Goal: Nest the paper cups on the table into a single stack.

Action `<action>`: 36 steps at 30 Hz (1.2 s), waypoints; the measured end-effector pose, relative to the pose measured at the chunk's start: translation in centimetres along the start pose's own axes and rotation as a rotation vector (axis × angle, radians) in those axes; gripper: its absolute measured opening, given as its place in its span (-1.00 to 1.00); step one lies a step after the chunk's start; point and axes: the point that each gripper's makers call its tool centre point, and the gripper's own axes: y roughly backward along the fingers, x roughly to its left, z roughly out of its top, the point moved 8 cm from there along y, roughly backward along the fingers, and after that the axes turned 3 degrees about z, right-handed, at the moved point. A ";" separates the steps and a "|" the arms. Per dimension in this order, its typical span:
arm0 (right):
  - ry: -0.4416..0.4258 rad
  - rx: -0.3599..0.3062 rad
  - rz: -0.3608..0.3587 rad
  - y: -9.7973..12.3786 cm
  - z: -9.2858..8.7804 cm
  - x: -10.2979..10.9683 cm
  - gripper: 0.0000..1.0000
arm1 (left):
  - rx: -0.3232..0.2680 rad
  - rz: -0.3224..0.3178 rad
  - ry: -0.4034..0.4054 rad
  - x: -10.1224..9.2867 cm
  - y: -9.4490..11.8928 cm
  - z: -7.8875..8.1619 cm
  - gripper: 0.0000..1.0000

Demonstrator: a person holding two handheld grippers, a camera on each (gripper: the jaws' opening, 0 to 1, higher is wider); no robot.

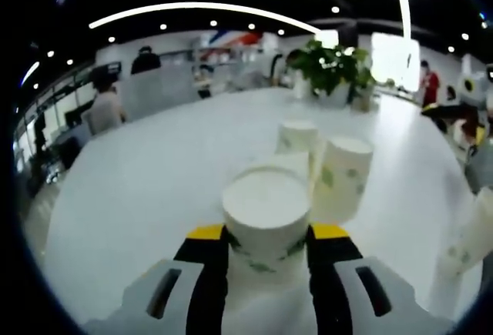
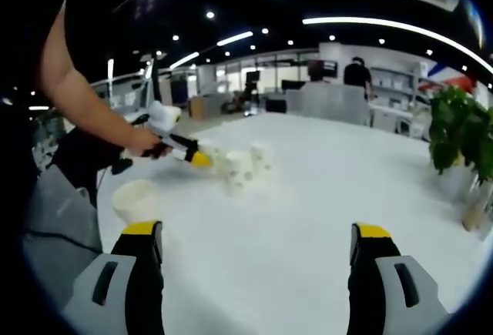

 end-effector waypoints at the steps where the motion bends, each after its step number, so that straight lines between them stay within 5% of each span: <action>1: 0.001 0.000 0.000 0.0 0.0 0.0 1.00 | -0.001 -0.001 0.001 0.1 0.0 0.0 -0.24; 36: 0.014 -0.011 0.005 -0.5 1.0 -0.4 1.00 | -0.005 0.006 0.019 2.3 1.9 3.1 -0.24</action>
